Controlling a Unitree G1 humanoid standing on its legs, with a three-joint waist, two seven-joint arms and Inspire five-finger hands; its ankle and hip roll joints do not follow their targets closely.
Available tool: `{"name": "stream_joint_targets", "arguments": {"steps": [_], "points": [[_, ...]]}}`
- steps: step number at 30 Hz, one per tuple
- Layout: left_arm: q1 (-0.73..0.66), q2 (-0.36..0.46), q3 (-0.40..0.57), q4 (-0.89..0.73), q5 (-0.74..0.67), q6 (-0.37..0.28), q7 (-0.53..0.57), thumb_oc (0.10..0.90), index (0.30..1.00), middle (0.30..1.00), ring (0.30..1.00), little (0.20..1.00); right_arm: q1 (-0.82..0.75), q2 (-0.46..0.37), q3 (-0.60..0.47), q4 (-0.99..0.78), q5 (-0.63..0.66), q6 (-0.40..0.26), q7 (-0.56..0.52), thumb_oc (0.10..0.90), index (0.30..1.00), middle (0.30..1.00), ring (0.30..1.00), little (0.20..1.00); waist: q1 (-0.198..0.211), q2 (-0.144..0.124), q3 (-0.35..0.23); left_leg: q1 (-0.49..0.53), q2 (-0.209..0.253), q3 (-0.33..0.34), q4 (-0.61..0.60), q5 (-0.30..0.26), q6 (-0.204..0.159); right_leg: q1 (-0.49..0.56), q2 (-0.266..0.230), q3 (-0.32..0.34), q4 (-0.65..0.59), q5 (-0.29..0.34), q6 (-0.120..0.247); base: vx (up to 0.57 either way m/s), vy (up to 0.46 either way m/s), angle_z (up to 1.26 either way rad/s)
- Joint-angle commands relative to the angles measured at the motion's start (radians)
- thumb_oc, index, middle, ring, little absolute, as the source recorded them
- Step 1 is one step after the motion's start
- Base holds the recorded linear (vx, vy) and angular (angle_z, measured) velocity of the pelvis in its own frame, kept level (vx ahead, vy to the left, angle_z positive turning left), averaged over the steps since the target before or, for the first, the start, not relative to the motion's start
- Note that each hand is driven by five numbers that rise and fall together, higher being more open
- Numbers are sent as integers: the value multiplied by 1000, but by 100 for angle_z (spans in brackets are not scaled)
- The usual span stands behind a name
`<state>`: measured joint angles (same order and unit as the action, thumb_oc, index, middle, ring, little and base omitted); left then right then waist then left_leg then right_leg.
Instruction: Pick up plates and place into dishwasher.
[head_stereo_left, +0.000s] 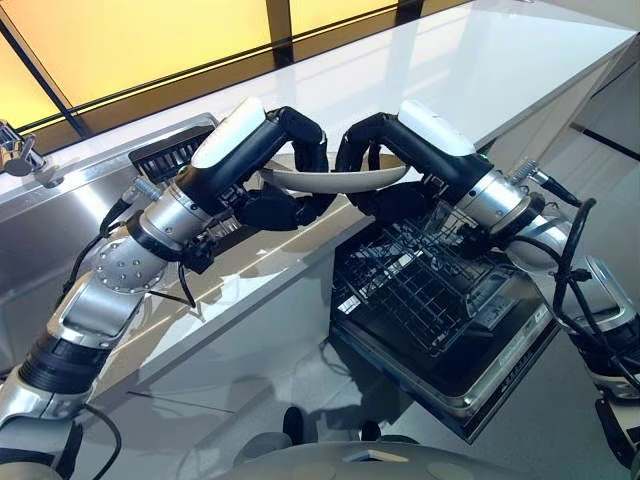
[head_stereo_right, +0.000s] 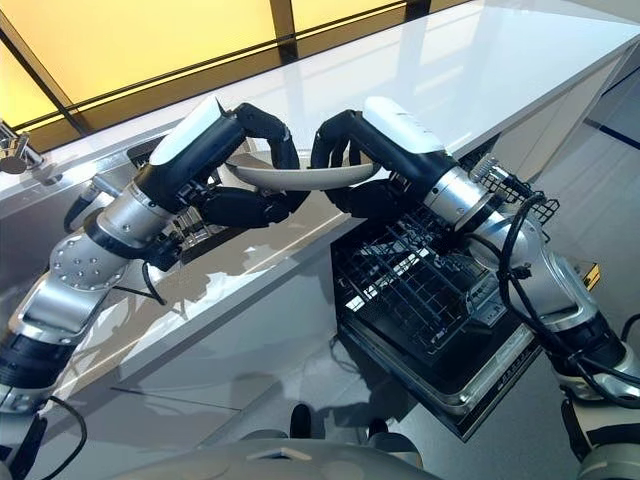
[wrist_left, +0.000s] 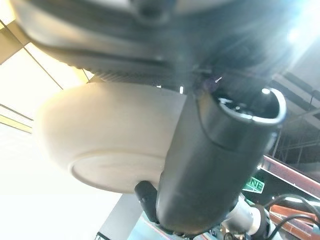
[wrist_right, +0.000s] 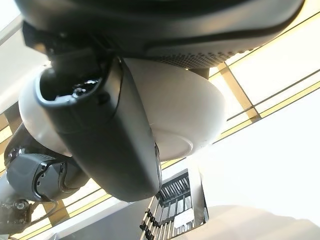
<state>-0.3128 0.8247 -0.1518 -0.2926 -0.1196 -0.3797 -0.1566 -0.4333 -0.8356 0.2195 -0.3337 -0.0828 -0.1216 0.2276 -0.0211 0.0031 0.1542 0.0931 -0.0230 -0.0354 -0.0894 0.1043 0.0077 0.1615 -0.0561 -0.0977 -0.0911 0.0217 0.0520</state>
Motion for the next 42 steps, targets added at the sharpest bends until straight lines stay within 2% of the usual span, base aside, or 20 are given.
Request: {"name": "stream_joint_targets", "arguments": {"steps": [1, 7, 13, 18, 22, 23, 25, 29, 37, 42], "points": [[-40, -8, 156, 8, -109, 55, 71, 800, 900, 900, 900, 900, -21, 44, -133, -9, 36, -21, -149, 100, 300, 300, 300, 200, 14, -9, -71, 68, -56, 4, 2, -140, 37, -33, 87, -14, 105, -78, -19, -32, -13, 3], [-13, -14, 187, 45, -101, 69, 126, 800, 900, 900, 900, 900, -9, 65, -167, 16, 53, -72, -227, 100, 300, 300, 300, 200, 18, -6, -69, 70, -55, 6, 2, -140, 35, -30, 89, -18, 99, -77, -19, -40, -11, 1], [31, 14, 244, 73, -35, 71, 170, 800, 900, 900, 900, 900, 37, 35, -236, 38, -21, -95, -312, 100, 300, 300, 300, 200, 16, -6, -70, 68, -52, 10, 2, -137, 32, -27, 90, -18, 91, -74, -19, -36, -8, 0], [59, 27, 282, 108, -22, 69, 192, 800, 900, 900, 900, 900, 76, 20, -299, 97, -17, -63, -411, 100, 300, 300, 300, 200, 14, -5, -71, 73, -50, 10, 2, -146, 28, -18, 95, -12, 79, -77, -19, -28, -9, 2], [97, 25, 314, 149, 8, 48, 234, 800, 900, 900, 900, 900, 136, 48, -366, 189, 43, -39, -541, 100, 300, 300, 300, 200, 10, -3, -67, 69, -48, 16, 2, -138, 27, -20, 96, -11, 74, -68, -19, -31, -7, 2], [97, 25, 314, 149, 8, 47, 234, 800, 900, 900, 900, 900, 136, 48, -366, 190, 43, -39, -541, 100, 300, 300, 300, 200, 10, -3, -70, 73, -48, 14, 2, -147, 27, -15, 97, -9, 72, -75, -18, 0, 0, 0], [128, 22, 334, 174, 12, 42, 254, 800, 900, 900, 900, 900, 183, 75, -414, 254, 70, -35, -641, 100, 300, 300, 300, 200, 7, -1, -70, 74, -47, 16, 2, -148, 26, -13, 98, -6, 65, -72, -17, 17, -6, 1], [152, 14, 354, 207, 5, 44, 272, 800, 900, 900, 900, 900, 221, 91, -463, 322, 105, -21, -714, 100, 300, 300, 300, 200, 6, 2, -67, 74, -45, 19, 2, -147, 25, -11, 98, -7, 62, -71, -16, 11, -3, 1], [166, -15, 365, 263, -54, 56, 269, 800, 900, 900, 900, 900, 261, 136, -496, 431, 169, -11, -780, 100, 300, 300, 300, 200, 10, 11, -57, 74, -40, 21, 2, -144, 24, -15, 92, -25, 85, -86, -18, 30, -31, -1], [176, -57, 369, 278, -149, 53, 201, 800, 900, 900, 900, 900, 283, 161, -497, 473, 146, -11, -776, 100, 300, 300, 300, 200, 10, 19, -44, 77, -38, 13, 2, -140, 26, -23, 85, -38, 114, -100, -23, 66, -59, 12]]}}
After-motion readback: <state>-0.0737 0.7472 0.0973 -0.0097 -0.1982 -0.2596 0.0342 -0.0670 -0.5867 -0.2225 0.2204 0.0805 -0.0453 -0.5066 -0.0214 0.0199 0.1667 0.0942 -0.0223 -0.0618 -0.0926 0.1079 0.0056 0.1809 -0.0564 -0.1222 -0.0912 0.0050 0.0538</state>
